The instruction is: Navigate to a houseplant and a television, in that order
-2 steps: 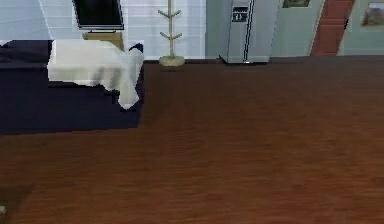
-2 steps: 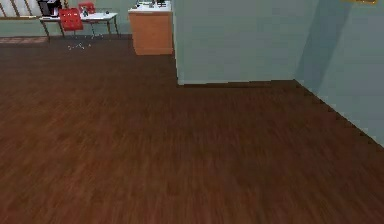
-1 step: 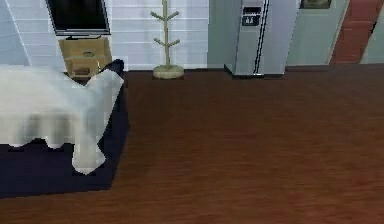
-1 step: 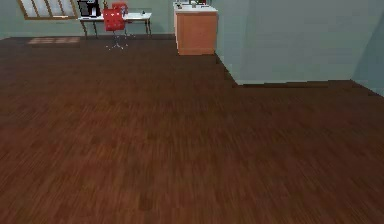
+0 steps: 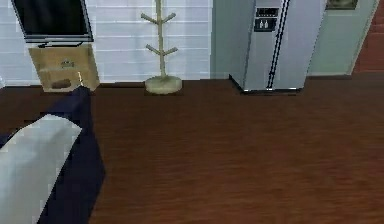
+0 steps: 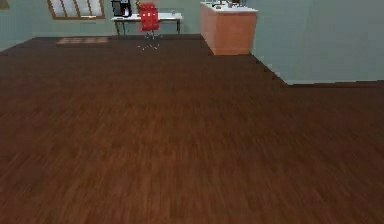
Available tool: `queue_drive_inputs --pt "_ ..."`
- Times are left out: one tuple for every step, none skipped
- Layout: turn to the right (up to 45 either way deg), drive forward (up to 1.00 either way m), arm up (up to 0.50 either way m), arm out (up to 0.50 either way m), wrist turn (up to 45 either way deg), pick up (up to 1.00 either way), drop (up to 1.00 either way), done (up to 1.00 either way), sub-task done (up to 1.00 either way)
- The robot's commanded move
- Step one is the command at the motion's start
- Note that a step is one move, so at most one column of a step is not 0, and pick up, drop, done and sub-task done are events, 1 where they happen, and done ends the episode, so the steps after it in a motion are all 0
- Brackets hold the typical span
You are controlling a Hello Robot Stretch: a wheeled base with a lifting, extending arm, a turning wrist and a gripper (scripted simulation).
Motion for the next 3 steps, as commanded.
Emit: queue_drive_inputs --pt "-3.0 0.0 0.0 0.0 0.0 0.0 0.0 0.0 0.0" --pt "0.0 1.0 0.0 0.0 0.0 0.0 0.0 0.0 0.0" --pt "-3.0 0.0 0.0 0.0 0.0 0.0 0.0 0.0 0.0"
